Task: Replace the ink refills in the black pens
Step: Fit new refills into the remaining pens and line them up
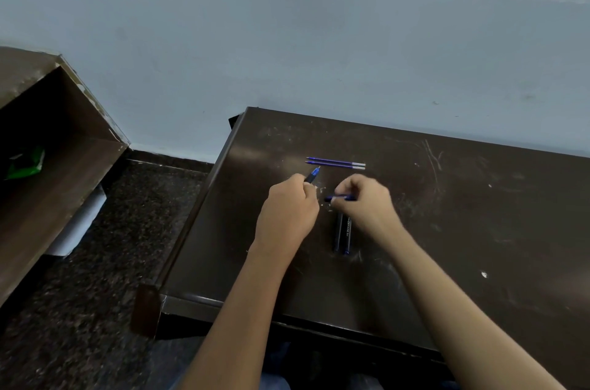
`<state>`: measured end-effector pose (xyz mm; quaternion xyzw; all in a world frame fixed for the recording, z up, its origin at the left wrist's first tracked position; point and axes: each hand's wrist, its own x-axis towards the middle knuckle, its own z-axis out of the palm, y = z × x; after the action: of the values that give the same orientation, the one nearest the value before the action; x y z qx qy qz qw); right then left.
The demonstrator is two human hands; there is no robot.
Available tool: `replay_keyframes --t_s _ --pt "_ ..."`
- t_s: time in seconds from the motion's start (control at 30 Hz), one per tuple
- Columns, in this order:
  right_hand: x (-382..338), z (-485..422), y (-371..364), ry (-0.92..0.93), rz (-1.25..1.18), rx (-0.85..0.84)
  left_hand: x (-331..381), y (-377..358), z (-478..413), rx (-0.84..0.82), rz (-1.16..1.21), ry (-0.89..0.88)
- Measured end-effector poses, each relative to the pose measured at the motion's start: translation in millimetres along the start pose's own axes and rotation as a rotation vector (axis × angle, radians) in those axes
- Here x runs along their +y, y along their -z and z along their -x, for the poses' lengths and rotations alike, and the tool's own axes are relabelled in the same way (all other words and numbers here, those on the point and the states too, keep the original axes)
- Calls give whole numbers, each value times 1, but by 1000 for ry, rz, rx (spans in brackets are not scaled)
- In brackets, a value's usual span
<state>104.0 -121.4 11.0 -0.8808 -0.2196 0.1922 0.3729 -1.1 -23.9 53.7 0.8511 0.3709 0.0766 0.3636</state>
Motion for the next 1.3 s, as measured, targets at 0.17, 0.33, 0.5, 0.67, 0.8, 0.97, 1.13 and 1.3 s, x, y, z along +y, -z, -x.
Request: replay_keyframes --t_s 0.17,0.33,0.5,0.67,0.8,0.97,1.13,1.3 --pt "5 7 -33 126 269 -101 -4 1 1 15 38 -51" --pt "11 10 -43 165 409 -111 -5 1 0 -6 1 7" --pt "9 7 -40 160 355 -127 -6 1 0 18 -21 -7" --pt "-19 4 -18 -133 -359 -66 -6 0 1 21 -70 -36" --pt "-35 9 -6 -276 -757 -194 -5 0 0 0 -104 -31" --pt "-37 11 -9 -298 -758 -221 -3 -2 3 -71 -145 -74" --pt "-40 12 -6 -338 -865 -193 0 -1 2 -98 -78 -39" --pt "-42 14 -7 -300 -959 -230 5 1 1 -105 -10 31"
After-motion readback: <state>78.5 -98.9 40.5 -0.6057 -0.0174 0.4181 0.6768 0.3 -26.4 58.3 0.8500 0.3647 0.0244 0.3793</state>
